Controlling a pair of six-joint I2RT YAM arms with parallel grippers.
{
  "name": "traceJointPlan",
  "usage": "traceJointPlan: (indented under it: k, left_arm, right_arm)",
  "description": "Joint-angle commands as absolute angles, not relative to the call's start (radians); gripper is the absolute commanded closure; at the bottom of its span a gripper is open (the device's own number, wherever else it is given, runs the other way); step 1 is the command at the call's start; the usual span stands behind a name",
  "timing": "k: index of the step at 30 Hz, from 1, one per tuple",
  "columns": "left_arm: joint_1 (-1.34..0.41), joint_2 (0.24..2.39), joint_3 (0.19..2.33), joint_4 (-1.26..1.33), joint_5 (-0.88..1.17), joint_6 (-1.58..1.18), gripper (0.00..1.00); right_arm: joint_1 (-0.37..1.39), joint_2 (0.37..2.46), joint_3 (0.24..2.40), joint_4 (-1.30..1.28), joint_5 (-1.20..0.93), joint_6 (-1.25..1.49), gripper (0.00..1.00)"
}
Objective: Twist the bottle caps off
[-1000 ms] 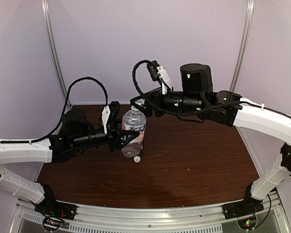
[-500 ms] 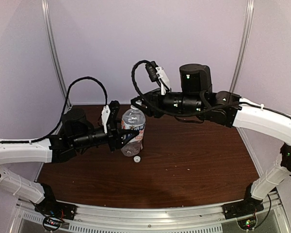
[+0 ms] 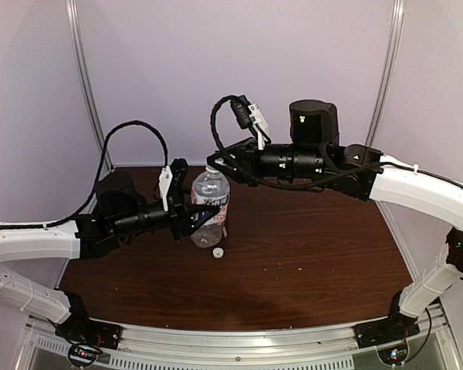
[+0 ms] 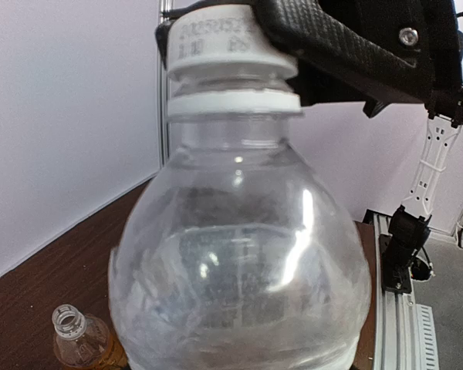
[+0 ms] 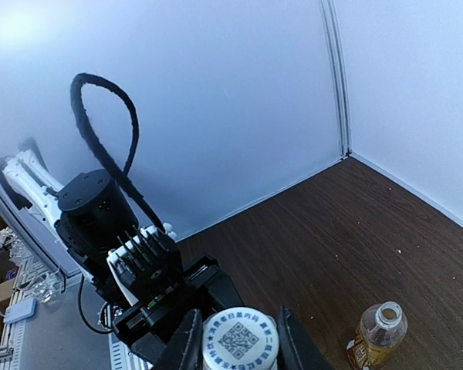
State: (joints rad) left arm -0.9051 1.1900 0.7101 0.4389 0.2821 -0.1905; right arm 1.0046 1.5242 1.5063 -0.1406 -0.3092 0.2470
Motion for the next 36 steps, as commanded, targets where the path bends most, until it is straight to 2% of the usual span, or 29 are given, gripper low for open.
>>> traceJointPlan:
  k: [1,7,13,18,23,36]
  left_arm:
    - [-0.908,1.152,0.706,0.486,0.381,-0.159,0.65]
    - [-0.908,1.141,0.701,0.497,0.648,-0.138,0.65]
    - [-0.907,1.15,0.708,0.513,0.747,-0.152,0.66]
    - [-0.905,1.164,0.714,0.516,0.744,-0.158,0.66]
    - [-0.9,1.166,0.715,0.513,0.689,-0.163,0.66]
    - [-0.893,1.191,0.729,0.5,0.551,-0.186,0.68]
  right_arm:
    - [0.953,1.501,1.49,-0.116,-0.538,0.141,0.82]
    - [0.916,1.532,1.559,-0.25,-0.79,-0.099,0.78]
    - [0.884,1.553,1.576,-0.27,-0.905,-0.129,0.77]
    - [0.882,1.548,1.571,-0.265,-0.882,-0.112,0.76]
    - [0.883,1.535,1.558,-0.251,-0.817,-0.074,0.71]
    - [0.89,1.48,1.505,-0.188,-0.718,0.034,0.42]
